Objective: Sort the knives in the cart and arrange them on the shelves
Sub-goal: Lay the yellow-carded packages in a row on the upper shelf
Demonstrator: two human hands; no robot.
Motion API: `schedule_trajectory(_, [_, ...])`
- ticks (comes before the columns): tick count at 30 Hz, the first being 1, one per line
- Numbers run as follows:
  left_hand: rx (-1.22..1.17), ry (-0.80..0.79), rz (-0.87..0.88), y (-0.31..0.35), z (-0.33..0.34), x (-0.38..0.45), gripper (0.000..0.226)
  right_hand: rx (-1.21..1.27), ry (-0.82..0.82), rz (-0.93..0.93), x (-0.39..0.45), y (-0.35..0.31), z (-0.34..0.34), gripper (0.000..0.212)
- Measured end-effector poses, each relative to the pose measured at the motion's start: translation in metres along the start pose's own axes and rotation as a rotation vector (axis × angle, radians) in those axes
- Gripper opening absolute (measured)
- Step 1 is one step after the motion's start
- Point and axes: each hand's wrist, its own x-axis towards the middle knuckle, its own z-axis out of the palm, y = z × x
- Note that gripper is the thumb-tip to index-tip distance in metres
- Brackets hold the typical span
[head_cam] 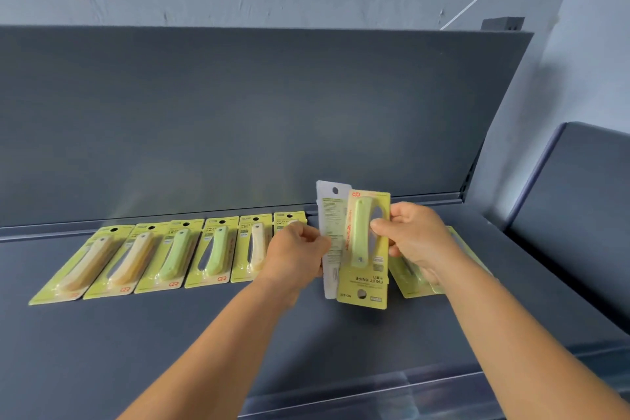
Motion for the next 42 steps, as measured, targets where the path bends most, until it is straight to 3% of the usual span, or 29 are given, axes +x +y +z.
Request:
schedule_trajectory(2, [-0.001,0.028,0.001,0.003,-0.002,0.004,0.003,0.040,0.069,0.034,0.003,0.003,-0.007,0.011])
schedule_trajectory(6, [0.080,0.064,0.140,0.010,-0.005,0.010,0.020,0.072,0.176,0.086,0.007,0.004,-0.019,0.065])
schedule_trajectory(8, [0.148,0.051,0.249,0.015,-0.004,0.013,0.036,0.092,0.200,0.059,0.009,0.004,-0.022,0.076])
schedule_trajectory(15, [0.536,0.185,0.568,0.020,-0.003,0.030,0.027,0.098,0.323,0.014,0.015,0.005,-0.027,0.036])
schedule_trajectory(18, [0.469,0.203,0.515,0.023,-0.007,0.032,0.021,0.070,0.348,-0.002,0.019,0.007,-0.027,0.028])
schedule_trajectory(21, [0.500,0.175,0.439,0.027,-0.009,0.033,0.018,0.062,0.332,0.002,0.022,0.009,-0.024,0.041])
schedule_trajectory(25, [0.698,0.111,0.320,0.038,-0.001,0.033,0.022,0.016,0.292,-0.016,0.026,0.008,-0.015,0.045])
schedule_trajectory(29, [0.959,0.087,0.260,0.054,0.014,0.036,0.001,0.002,0.305,-0.001,0.029,0.003,-0.008,0.034])
schedule_trajectory(34, [1.250,0.053,0.280,0.057,0.025,0.041,0.018,0.025,0.449,0.009,0.032,0.006,-0.008,0.036])
schedule_trajectory(37, [1.175,-0.021,0.206,0.049,0.034,0.044,0.031,-0.028,0.389,0.002,0.032,0.011,-0.005,0.054])
schedule_trajectory(39, [1.055,-0.041,0.162,0.043,0.037,0.044,0.032,-0.027,0.357,0.011,0.033,0.014,-0.007,0.056])
schedule_trajectory(42, [0.987,-0.021,0.175,0.041,0.037,0.042,0.032,0.051,0.446,0.029,0.035,0.016,-0.016,0.054])
